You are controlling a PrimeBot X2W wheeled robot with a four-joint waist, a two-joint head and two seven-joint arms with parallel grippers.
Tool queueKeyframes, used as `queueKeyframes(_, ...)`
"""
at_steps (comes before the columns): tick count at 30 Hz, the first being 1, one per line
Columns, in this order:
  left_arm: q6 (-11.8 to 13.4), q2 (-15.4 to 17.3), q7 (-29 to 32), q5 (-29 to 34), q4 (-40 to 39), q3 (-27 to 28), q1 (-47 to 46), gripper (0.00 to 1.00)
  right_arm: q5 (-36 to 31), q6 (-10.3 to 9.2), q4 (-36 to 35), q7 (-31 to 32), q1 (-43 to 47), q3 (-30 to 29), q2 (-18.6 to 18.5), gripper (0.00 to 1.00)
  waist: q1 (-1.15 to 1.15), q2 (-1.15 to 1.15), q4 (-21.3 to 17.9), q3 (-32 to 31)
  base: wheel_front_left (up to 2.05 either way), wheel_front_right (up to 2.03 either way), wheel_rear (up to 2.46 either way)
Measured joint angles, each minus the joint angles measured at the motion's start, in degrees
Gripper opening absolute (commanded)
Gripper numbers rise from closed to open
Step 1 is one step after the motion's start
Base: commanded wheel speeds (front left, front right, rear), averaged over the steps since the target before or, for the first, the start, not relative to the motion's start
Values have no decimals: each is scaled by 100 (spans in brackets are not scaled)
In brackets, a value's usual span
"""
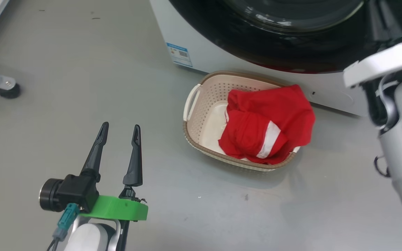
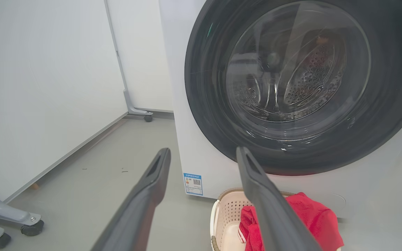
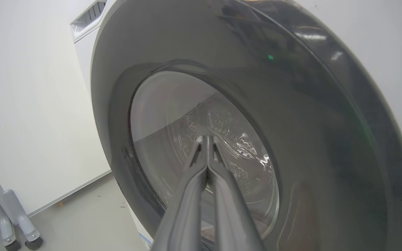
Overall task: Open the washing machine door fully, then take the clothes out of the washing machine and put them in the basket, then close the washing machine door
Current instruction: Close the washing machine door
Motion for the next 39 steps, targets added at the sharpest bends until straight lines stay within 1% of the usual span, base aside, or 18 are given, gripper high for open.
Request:
queueKeyframes(5,-1,0,0,99,73,18,-1,100,114,0,-151,-140,590,-12,259,0,0,0,-320,-63,0,0,0)
queueKeyframes(6,-1,0,0,108,92,31,-3,100,115,0,-162,-151,704,-51,277,5,0,0,-390,-77,0,0,0)
queueKeyframes(7,-3,2,-1,120,113,38,-4,100,131,0,-172,-159,820,-121,314,38,0,0,-461,-91,0,0,0)
queueKeyframes(8,-12,4,0,140,134,43,-8,100,143,-1,-180,-180,942,-166,359,90,0,0,-537,-107,0,0,0)
queueKeyframes(9,-18,12,0,145,159,46,-16,100,143,-1,-189,-187,1069,-180,398,100,0,0,-611,-123,0,0,0)
queueKeyframes(11,-59,40,0,147,204,56,-43,100,142,-16,-210,-188,1343,-201,502,100,0,0,-764,-157,0,0,0)
queueKeyframes(12,-60,54,-1,153,229,58,-64,100,134,-63,-221,-188,1471,-199,543,100,0,0,-840,-174,0,0,0)
queueKeyframes(16,-119,97,0,203,368,57,-103,100,86,-145,-275,-187,1915,-233,683,100,0,0,-1153,-250,0,0,0)
queueKeyframes(19,-163,157,0,249,431,65,-113,100,26,-265,-535,-188,2147,-408,822,100,0,0,-1394,-313,0,0,0)
queueKeyframes(21,-166,208,0,254,482,96,-114,100,-23,-270,-712,-187,2234,-498,894,100,0,0,-1554,-358,0,0,0)
queueKeyframes(23,-167,246,0,258,543,153,-112,100,-107,-307,-857,-188,2350,-511,971,100,0,0,-1713,-404,0,0,0)
queueKeyframes(27,-166,298,0,292,576,257,-101,100,-229,-305,-1043,-187,2671,-505,1133,100,0,0,-2038,-505,0,0,0)
queueKeyframes(32,-162,398,0,292,615,404,2,100,-342,-305,-1206,-187,2992,-464,1174,100,0,0,-2440,-643,0,0,0)
queueKeyframes(35,-162,391,0,292,661,396,115,100,-366,-311,-1311,-187,3222,-541,1205,100,0,0,-2659,-737,0,0,0)
queueKeyframes(39,-162,383,0,291,693,380,181,100,-379,-327,-1402,-187,3471,-611,1221,100,0,0,-2832,-848,0,0,0)
